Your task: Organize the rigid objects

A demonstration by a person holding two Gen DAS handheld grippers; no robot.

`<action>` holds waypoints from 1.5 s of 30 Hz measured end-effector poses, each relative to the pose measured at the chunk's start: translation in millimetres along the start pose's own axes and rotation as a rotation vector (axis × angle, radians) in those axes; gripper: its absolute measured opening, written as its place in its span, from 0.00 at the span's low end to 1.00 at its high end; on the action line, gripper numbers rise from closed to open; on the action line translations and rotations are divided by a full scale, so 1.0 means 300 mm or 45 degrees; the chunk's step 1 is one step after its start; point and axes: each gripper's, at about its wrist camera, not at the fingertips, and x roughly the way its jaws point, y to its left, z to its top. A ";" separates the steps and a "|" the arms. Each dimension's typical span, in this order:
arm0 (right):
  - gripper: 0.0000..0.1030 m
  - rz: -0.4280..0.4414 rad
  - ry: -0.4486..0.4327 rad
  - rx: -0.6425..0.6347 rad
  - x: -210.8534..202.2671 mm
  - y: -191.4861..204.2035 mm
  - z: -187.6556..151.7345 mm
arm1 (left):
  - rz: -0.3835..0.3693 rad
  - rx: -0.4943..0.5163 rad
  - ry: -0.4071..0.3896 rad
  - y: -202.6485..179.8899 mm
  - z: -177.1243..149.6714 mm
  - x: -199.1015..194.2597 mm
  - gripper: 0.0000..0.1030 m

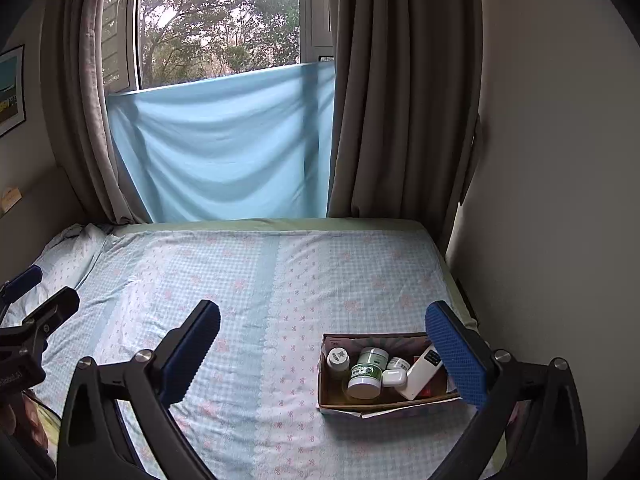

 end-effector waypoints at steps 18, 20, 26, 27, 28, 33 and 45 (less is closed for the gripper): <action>0.99 0.000 -0.033 0.033 -0.017 -0.025 -0.005 | 0.020 0.047 -0.036 -0.052 0.000 -0.038 1.00; 0.99 0.000 -0.031 0.033 -0.017 -0.024 -0.004 | 0.022 0.043 -0.034 -0.054 0.001 -0.038 1.00; 0.99 0.007 -0.026 0.026 -0.020 -0.026 0.000 | 0.031 0.021 -0.037 -0.044 0.003 -0.051 1.00; 0.99 0.009 -0.027 0.025 -0.021 -0.025 0.001 | 0.031 0.018 -0.038 -0.043 0.002 -0.052 1.00; 0.99 0.010 -0.028 0.023 -0.022 -0.025 0.002 | 0.032 0.016 -0.038 -0.040 0.002 -0.053 1.00; 0.99 0.017 -0.025 0.014 -0.017 -0.019 0.000 | 0.037 0.009 -0.038 -0.030 0.000 -0.058 1.00; 0.99 0.022 -0.034 0.012 -0.011 -0.014 0.001 | 0.056 0.010 -0.040 -0.033 -0.005 -0.057 1.00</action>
